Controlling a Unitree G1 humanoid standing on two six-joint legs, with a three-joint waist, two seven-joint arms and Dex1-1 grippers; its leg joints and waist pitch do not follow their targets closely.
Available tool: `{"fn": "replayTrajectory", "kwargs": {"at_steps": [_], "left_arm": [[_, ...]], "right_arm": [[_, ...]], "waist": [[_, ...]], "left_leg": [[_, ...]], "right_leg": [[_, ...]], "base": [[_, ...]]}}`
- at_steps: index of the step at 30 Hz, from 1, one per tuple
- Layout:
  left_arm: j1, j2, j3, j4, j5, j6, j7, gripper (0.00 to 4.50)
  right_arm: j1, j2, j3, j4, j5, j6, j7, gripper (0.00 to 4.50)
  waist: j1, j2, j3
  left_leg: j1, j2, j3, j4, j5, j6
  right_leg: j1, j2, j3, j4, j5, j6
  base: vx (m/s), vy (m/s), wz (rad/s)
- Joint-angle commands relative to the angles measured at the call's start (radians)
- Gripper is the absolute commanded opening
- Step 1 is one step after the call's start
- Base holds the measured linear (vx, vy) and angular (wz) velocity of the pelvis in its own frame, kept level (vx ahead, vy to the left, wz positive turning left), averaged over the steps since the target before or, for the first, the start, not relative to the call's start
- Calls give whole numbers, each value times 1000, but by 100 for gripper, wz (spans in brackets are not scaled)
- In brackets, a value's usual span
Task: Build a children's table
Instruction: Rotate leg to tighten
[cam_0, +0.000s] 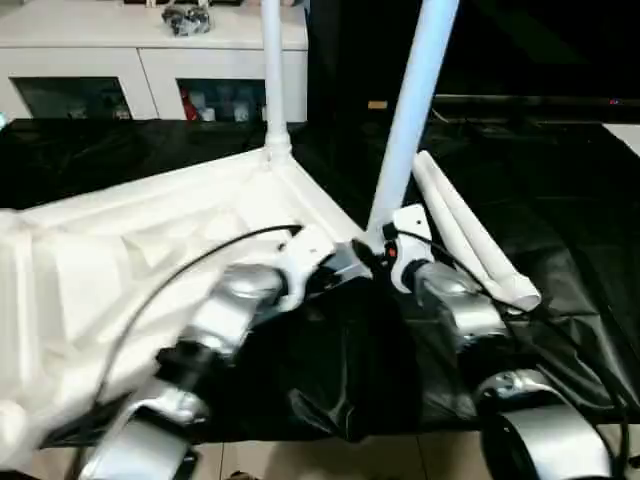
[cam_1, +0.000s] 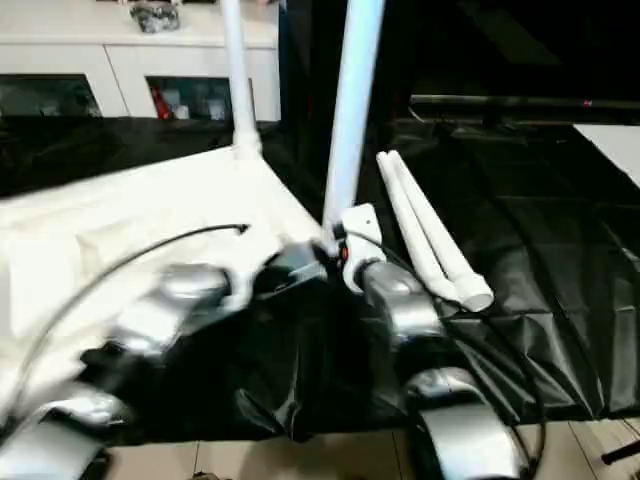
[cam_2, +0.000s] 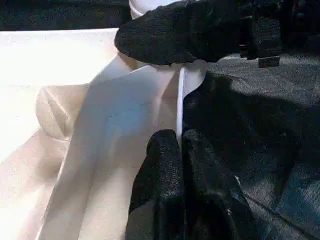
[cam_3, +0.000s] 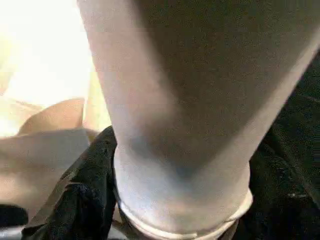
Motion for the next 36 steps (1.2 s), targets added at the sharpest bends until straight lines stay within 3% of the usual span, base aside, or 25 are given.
{"fn": "replayTrajectory", "kwargs": {"at_steps": [1,4,7,12,21,29,30,36], "left_arm": [[-12,-18,24,-47,-21,-37,35,0],[-1,-3,17,-55,-21,-43,7,0],[40,63,-10,-89,-26,-56,-105,0],[71,137,-31,-126,-40,-72,-218,0],[106,244,-53,-179,-67,-105,-398,0],[119,292,-69,-211,-93,-96,-497,0],[119,293,-69,-210,-92,-96,-500,0],[120,302,-71,-207,-94,-97,-512,0]], "right_arm": [[9,66,32,-5,31,3,113,348],[10,52,33,-11,24,-2,133,382],[23,-22,72,-44,-7,-22,240,398],[64,-119,131,-118,-18,-33,438,398],[94,-233,174,-208,17,-33,710,398],[108,-281,216,-258,24,-19,871,398],[109,-284,221,-260,20,-19,878,372],[115,-284,228,-270,22,-10,892,321]], "waist": [[1,-5,-72],[1,-3,-73],[0,-2,-75],[3,-2,-74],[7,-5,-68],[17,-7,-70],[17,-9,-70],[23,-11,-70]], "left_leg": [[20,49,-31,-79,-327,1],[15,50,-27,-78,-278,20],[10,51,-28,-76,-255,33],[16,55,-23,-72,-240,45],[23,59,-24,-76,-291,31],[22,59,-20,-73,-245,39],[21,59,-20,-73,-243,40],[23,59,-21,-74,-244,34]], "right_leg": [[34,-63,33,-81,-368,-175],[39,-61,32,-71,-283,-205],[46,-63,29,-66,-258,-218],[44,-61,32,-61,-218,-241],[39,-61,34,-67,-302,-233],[40,-61,35,-60,-256,-248],[40,-60,34,-59,-255,-248],[39,-61,35,-61,-275,-238]], "base": [[0,0,0],[0,0,0],[0,0,0],[0,0,0],[0,0,0],[0,0,0],[0,0,0],[0,0,0]]}}
